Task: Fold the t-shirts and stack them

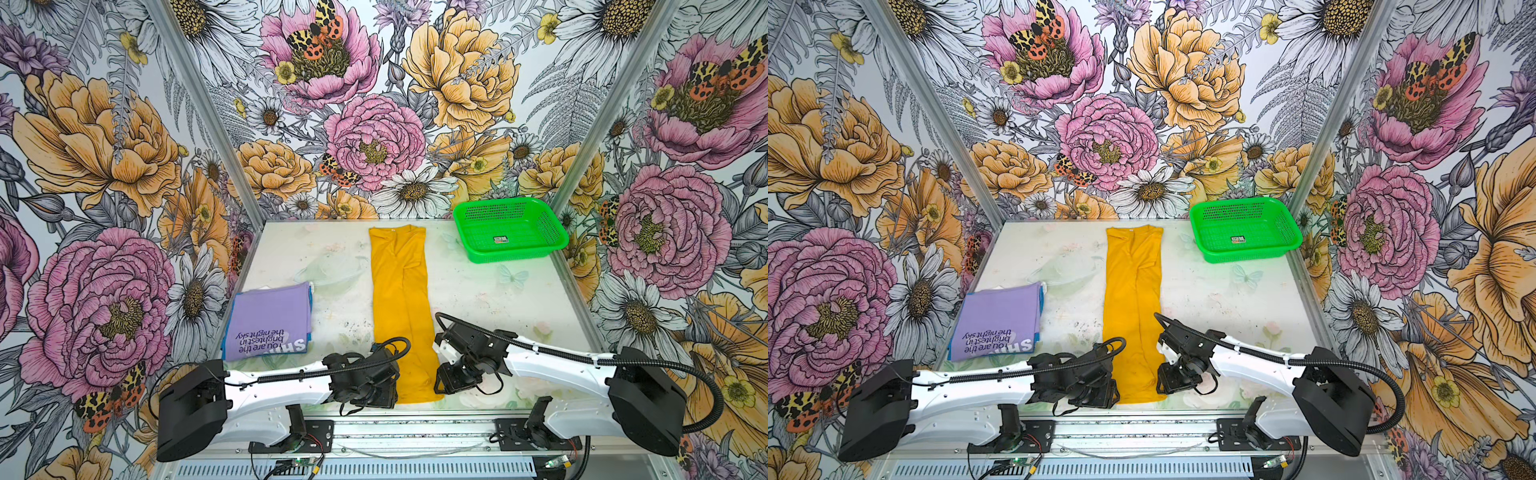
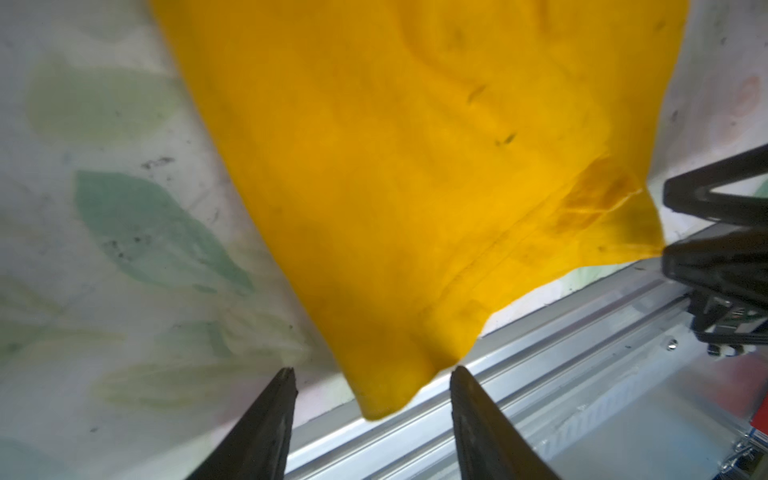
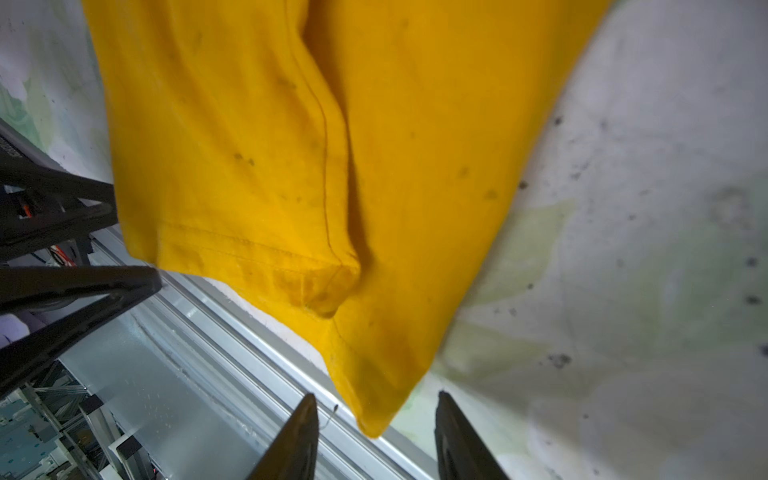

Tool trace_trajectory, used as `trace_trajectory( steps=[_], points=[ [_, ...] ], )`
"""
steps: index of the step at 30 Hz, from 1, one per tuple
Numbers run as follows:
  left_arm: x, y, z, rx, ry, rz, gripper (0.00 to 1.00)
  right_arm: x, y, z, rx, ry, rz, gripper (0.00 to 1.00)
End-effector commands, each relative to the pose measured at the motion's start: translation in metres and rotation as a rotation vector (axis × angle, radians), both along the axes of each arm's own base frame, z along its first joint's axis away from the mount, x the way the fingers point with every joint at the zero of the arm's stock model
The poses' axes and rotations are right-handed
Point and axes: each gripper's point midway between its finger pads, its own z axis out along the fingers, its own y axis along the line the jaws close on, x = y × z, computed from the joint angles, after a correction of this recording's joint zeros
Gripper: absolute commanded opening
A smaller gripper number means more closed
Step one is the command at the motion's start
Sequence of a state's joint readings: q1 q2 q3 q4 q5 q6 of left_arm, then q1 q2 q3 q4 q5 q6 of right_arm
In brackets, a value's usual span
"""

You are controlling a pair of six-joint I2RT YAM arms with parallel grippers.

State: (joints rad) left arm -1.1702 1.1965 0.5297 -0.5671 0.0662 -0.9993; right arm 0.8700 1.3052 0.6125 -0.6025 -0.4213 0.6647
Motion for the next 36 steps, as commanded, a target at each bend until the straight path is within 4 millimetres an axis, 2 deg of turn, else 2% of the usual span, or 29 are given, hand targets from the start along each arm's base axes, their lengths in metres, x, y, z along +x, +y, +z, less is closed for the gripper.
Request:
trace_trajectory(
  steps=[1,3,5,7,9,10,17,19,22,30,33,36],
  points=[
    [0.004,-0.001,-0.007,-0.001,-0.023,0.037,0.55,0.001,0.010,0.000,0.047,-0.011,-0.022,0.49],
    [0.004,0.003,-0.010,0.012,-0.024,0.044,0.47,0.000,0.010,-0.004,0.040,-0.011,-0.026,0.47],
    [0.004,0.005,-0.012,0.011,-0.025,0.051,0.38,-0.002,0.009,-0.008,0.034,-0.004,-0.027,0.41],
    [0.003,0.006,-0.014,0.004,-0.022,0.055,0.24,-0.005,0.009,-0.012,0.030,0.004,-0.026,0.27],
    [0.000,0.009,-0.016,0.000,-0.015,0.059,0.01,-0.008,0.006,-0.014,0.027,0.007,-0.030,0.05],
    [-0.001,0.011,-0.016,-0.005,-0.010,0.066,0.00,-0.008,0.004,-0.014,0.027,0.005,-0.036,0.00],
    [-0.019,0.037,-0.017,-0.059,0.003,0.148,0.00,-0.020,-0.014,-0.017,0.037,-0.001,-0.086,0.00],
    [-0.021,0.037,-0.014,-0.098,-0.002,0.155,0.00,-0.022,-0.015,-0.015,0.056,-0.009,-0.083,0.00],
    [-0.018,0.031,0.000,-0.157,-0.035,0.142,0.00,-0.021,-0.007,0.000,0.120,-0.030,-0.067,0.00],
    [0.008,0.018,0.035,-0.191,-0.118,0.126,0.00,-0.009,0.019,0.054,0.279,-0.087,-0.068,0.00],
    [0.029,0.016,0.053,-0.223,-0.158,0.140,0.00,0.009,0.023,0.066,0.293,-0.098,-0.127,0.00],
    [0.057,0.016,0.071,-0.253,-0.197,0.148,0.00,0.041,0.022,0.076,0.296,-0.120,-0.204,0.00]
  ],
)
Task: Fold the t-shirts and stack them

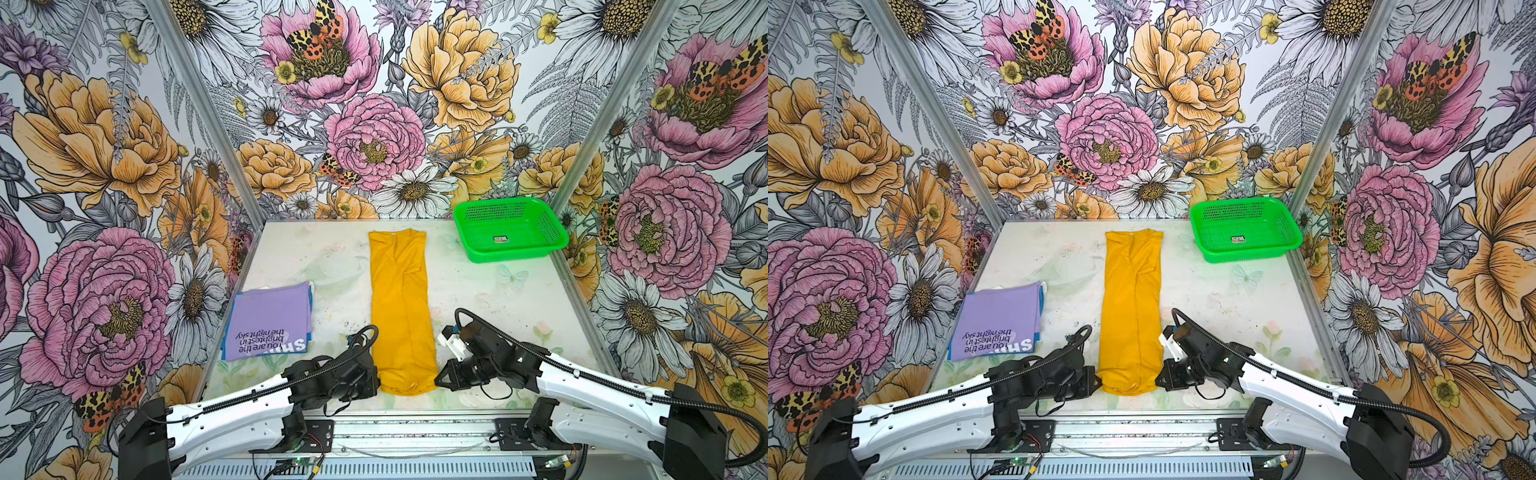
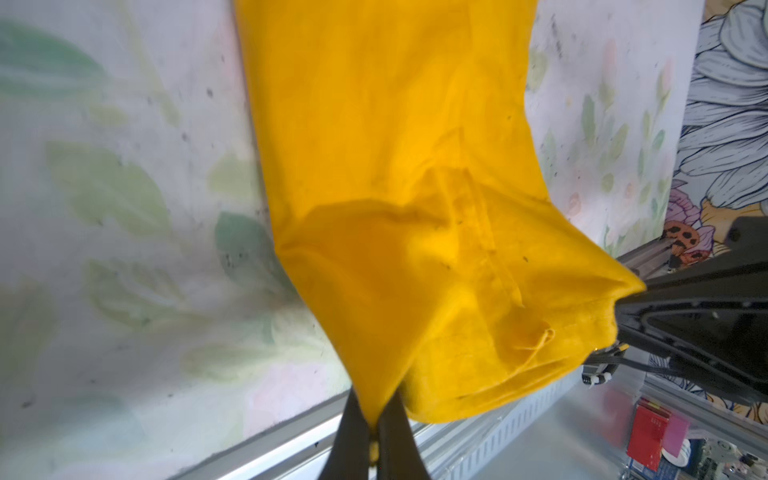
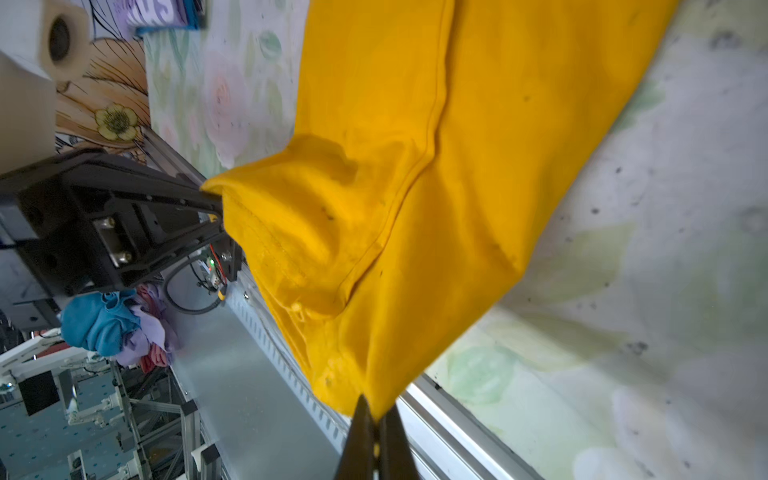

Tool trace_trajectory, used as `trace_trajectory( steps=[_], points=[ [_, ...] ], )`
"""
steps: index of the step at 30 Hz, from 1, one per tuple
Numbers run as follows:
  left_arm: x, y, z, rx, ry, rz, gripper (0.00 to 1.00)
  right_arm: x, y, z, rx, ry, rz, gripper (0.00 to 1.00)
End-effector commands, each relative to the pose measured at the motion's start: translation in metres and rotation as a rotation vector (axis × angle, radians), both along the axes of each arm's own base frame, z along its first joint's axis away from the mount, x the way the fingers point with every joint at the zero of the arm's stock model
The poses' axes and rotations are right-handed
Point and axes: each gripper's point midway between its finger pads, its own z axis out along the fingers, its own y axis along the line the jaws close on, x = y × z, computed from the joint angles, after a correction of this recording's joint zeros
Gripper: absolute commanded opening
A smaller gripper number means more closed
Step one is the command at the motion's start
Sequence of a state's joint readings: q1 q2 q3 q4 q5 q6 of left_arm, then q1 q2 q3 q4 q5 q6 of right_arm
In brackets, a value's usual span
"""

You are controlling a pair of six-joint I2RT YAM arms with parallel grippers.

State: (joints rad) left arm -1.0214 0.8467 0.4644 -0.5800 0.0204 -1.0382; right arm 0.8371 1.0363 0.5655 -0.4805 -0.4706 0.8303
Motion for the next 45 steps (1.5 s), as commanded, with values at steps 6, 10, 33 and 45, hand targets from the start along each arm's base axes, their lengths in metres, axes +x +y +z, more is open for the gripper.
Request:
trace_trajectory(
  steps=[6,10,33,45],
  points=[
    [0.092,-0.003,0.033,-0.020,-0.117,-0.060,0.00,0.113,0.001,0.011,-0.031,-0.028,-0.162,0.00],
    [0.146,-0.007,0.026,0.006,-0.107,-0.076,0.00,0.171,0.007,-0.005,-0.052,0.009,-0.192,0.00],
    [0.295,0.000,-0.009,-0.026,-0.049,-0.017,0.00,0.323,-0.015,-0.034,0.035,0.111,-0.400,0.00],
    [0.323,0.013,0.026,-0.104,-0.149,0.052,0.99,0.326,-0.037,0.020,0.051,-0.113,-0.375,0.94]
  ],
)
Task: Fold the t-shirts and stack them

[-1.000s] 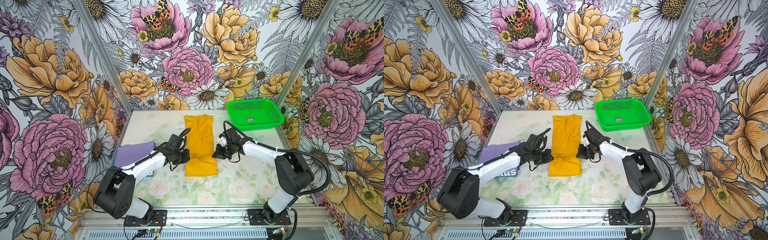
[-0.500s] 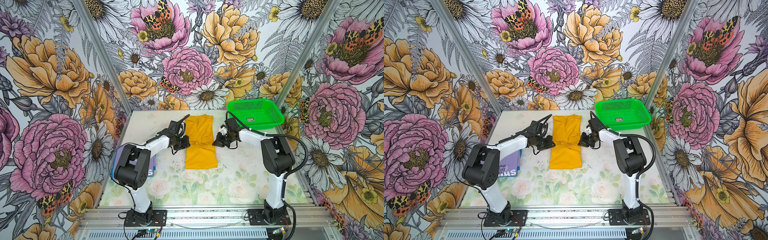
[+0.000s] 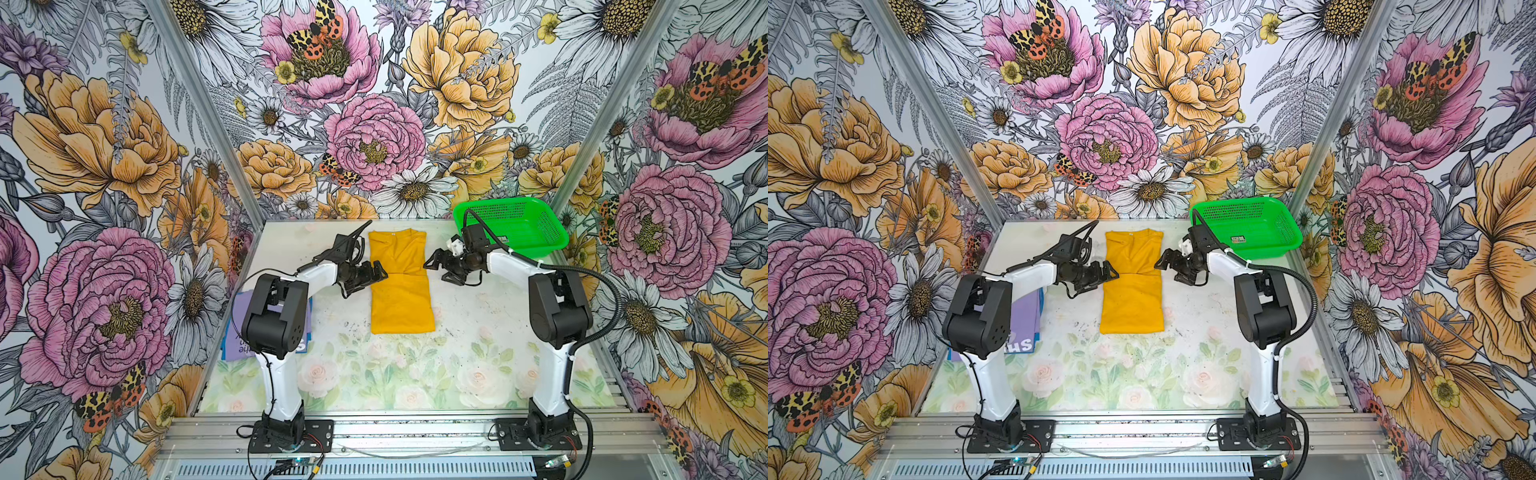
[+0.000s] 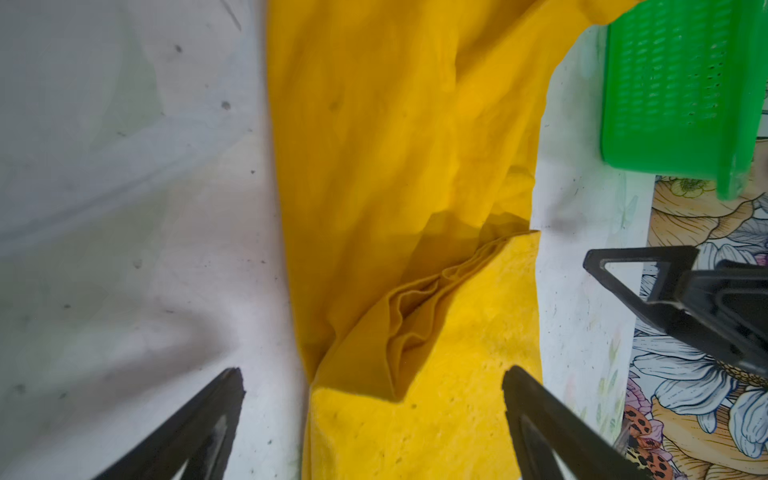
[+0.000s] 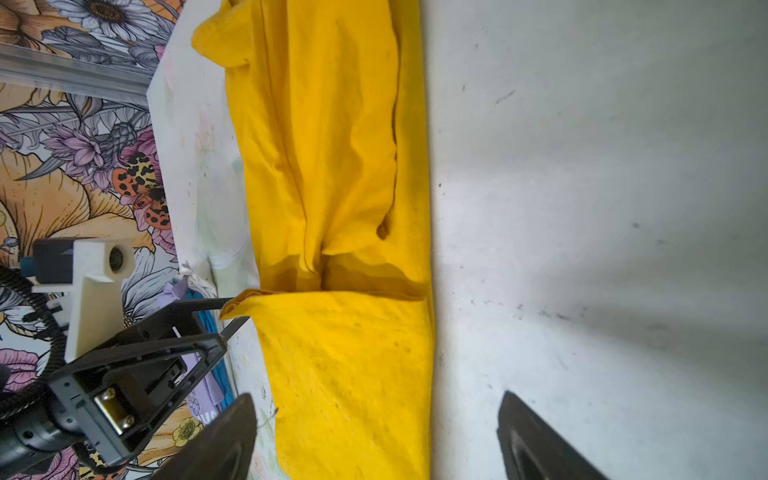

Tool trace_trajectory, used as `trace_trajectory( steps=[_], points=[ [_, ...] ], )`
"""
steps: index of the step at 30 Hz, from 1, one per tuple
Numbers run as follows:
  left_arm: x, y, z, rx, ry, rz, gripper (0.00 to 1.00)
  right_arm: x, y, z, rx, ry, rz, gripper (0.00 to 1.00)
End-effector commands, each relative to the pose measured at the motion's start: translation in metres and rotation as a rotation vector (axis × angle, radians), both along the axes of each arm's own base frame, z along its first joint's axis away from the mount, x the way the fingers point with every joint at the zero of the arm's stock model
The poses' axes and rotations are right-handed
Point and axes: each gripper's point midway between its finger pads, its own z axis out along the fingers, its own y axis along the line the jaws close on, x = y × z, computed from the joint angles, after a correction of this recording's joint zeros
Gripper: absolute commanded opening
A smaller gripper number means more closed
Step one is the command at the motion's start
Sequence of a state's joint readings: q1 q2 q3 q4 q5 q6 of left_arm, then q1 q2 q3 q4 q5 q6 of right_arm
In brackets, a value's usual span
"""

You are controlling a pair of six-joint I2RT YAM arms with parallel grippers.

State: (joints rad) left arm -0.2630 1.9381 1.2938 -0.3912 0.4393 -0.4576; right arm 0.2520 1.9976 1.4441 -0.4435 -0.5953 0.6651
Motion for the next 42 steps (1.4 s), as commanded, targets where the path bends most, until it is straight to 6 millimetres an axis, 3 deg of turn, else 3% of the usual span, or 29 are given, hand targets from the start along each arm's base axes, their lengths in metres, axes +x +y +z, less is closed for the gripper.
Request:
trace_trajectory(
  steps=[1,3,4,11,16,21,24,27,28,29,34,37,38,41,42],
  points=[
    [0.004,-0.005,0.037,-0.070,-0.093,-0.011,0.99,-0.009,-0.005,0.021,-0.010,-0.084,0.024,0.94],
    [-0.010,-0.007,0.032,-0.078,-0.076,-0.017,0.99,-0.025,-0.005,0.015,-0.016,-0.065,0.040,0.95],
    [-0.019,-0.008,0.040,-0.086,-0.094,-0.019,0.99,-0.035,-0.006,0.010,-0.026,-0.054,0.048,0.94],
    [-0.099,-0.016,0.010,-0.084,-0.030,-0.048,0.92,-0.100,0.014,-0.018,-0.074,-0.020,0.197,0.78],
    [-0.136,-0.022,-0.006,-0.093,0.006,-0.067,0.82,-0.142,0.026,-0.039,-0.105,0.027,0.284,0.59],
    [-0.161,-0.022,-0.023,-0.067,0.041,-0.069,0.73,-0.172,0.022,-0.060,-0.137,0.078,0.299,0.51],
    [-0.173,-0.025,-0.033,-0.064,0.065,-0.084,0.51,-0.184,0.023,-0.065,-0.148,0.089,0.310,0.30],
    [-0.183,-0.025,-0.040,-0.048,0.086,-0.090,0.14,-0.191,0.021,-0.067,-0.172,0.089,0.311,0.01],
    [-0.188,-0.023,-0.043,-0.042,0.091,-0.082,0.03,-0.194,0.019,-0.068,-0.176,0.092,0.308,0.00],
    [-0.193,-0.020,-0.044,-0.035,0.093,-0.072,0.00,-0.199,0.019,-0.067,-0.176,0.092,0.311,0.00],
    [-0.235,-0.004,-0.047,0.015,0.110,-0.042,0.00,-0.233,0.012,-0.064,-0.185,0.090,0.326,0.00],
    [-0.252,0.003,-0.040,-0.007,0.083,-0.016,0.00,-0.240,0.007,-0.059,-0.192,0.063,0.309,0.00],
    [-0.252,0.006,-0.036,-0.016,0.065,-0.001,0.05,-0.237,0.004,-0.058,-0.208,0.050,0.293,0.09],
    [-0.243,0.013,-0.024,-0.049,0.011,0.023,0.32,-0.224,0.007,-0.053,-0.219,0.020,0.286,0.36],
    [-0.238,0.013,-0.020,-0.062,0.000,0.022,0.38,-0.218,0.009,-0.052,-0.224,0.013,0.287,0.40]
  ],
)
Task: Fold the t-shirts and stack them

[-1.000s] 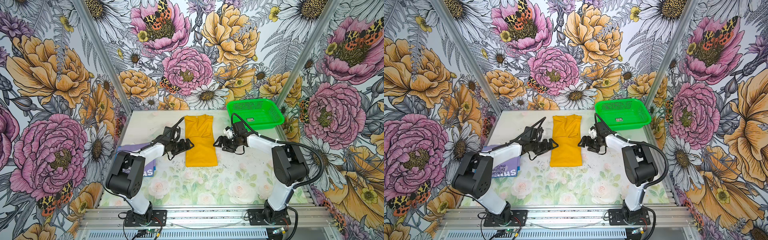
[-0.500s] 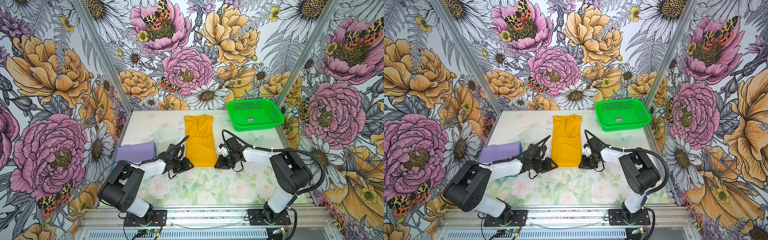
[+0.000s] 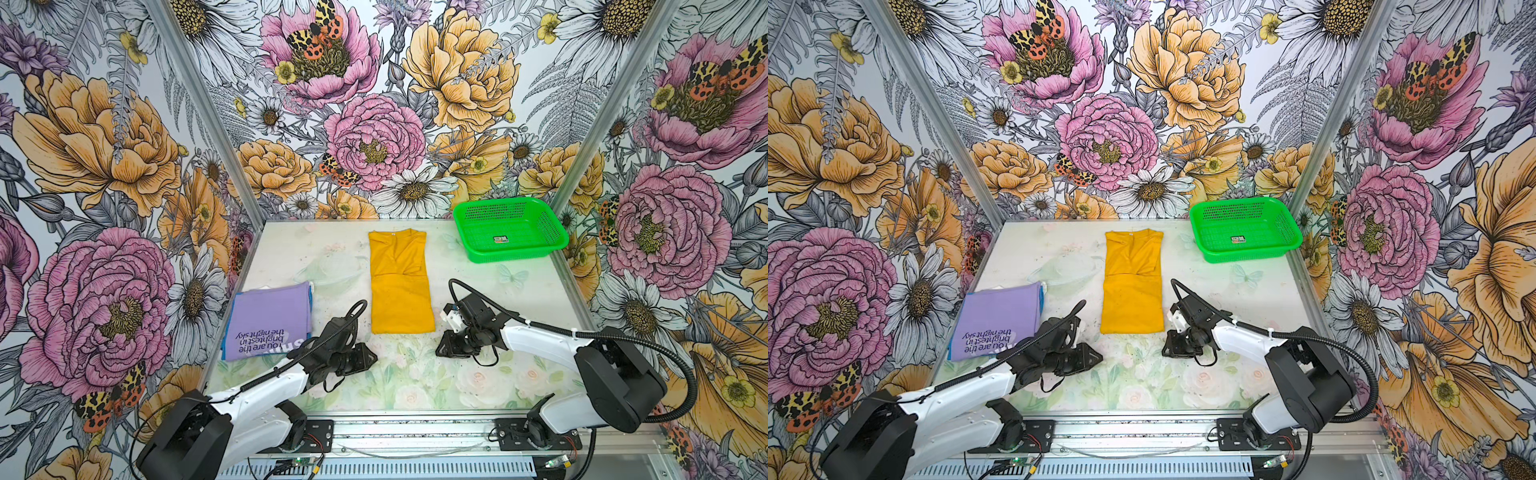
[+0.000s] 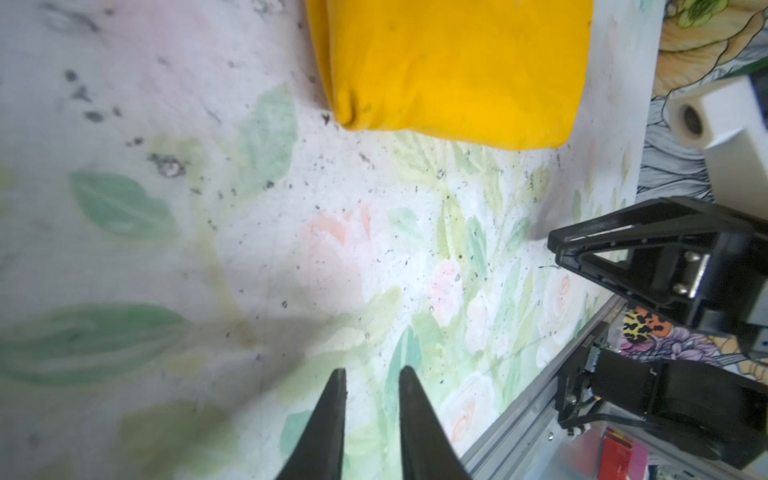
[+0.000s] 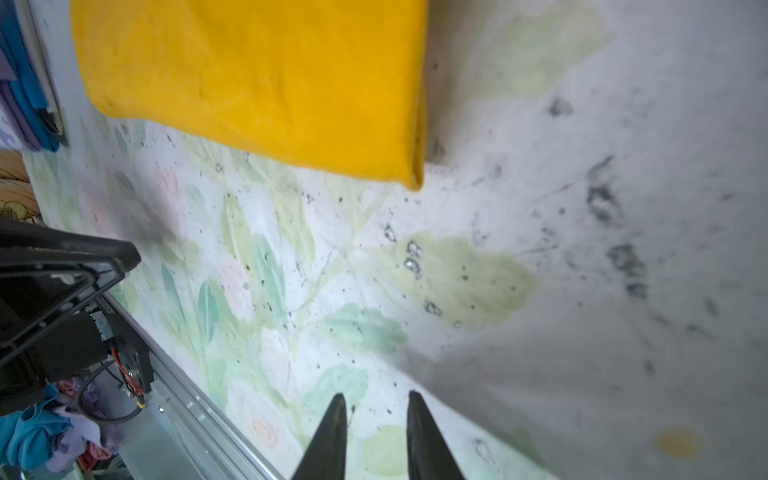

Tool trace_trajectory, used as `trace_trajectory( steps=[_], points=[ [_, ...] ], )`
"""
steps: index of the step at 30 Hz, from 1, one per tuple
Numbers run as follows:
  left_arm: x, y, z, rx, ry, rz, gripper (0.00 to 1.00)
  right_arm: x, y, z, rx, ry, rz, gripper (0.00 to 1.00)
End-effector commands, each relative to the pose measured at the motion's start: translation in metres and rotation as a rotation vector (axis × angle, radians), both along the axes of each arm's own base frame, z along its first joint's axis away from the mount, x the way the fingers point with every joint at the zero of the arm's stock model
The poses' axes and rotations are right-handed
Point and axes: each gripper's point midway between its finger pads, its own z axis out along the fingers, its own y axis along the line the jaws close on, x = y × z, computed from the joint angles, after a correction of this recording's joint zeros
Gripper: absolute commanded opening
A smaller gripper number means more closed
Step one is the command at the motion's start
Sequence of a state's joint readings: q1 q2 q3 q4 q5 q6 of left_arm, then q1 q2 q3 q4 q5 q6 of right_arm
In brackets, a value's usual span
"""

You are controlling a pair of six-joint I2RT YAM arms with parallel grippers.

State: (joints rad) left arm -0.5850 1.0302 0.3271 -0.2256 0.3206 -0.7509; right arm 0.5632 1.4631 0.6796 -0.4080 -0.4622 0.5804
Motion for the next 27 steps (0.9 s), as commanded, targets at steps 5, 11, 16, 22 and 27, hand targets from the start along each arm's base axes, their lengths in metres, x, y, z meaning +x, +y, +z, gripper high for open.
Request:
trace_trajectory(
  steps=[5,11,16,22,27],
  points=[
    [0.043,0.005,0.011,-0.010,-0.052,0.038,0.52,0.054,0.010,0.002,-0.031,-0.078,-0.023,0.42],
    [0.079,-0.012,0.004,-0.001,-0.048,0.012,0.54,0.081,0.008,-0.005,-0.034,-0.079,-0.041,0.42],
    [0.100,-0.018,0.002,0.017,-0.053,0.013,0.53,0.093,0.014,-0.004,-0.005,-0.073,-0.027,0.38],
    [0.098,-0.019,-0.012,0.027,-0.009,0.001,0.18,0.082,0.021,-0.008,0.024,-0.036,0.002,0.03],
    [0.065,-0.012,-0.018,0.071,0.027,-0.015,0.00,0.053,0.015,0.001,0.040,-0.024,0.013,0.00]
  ],
)
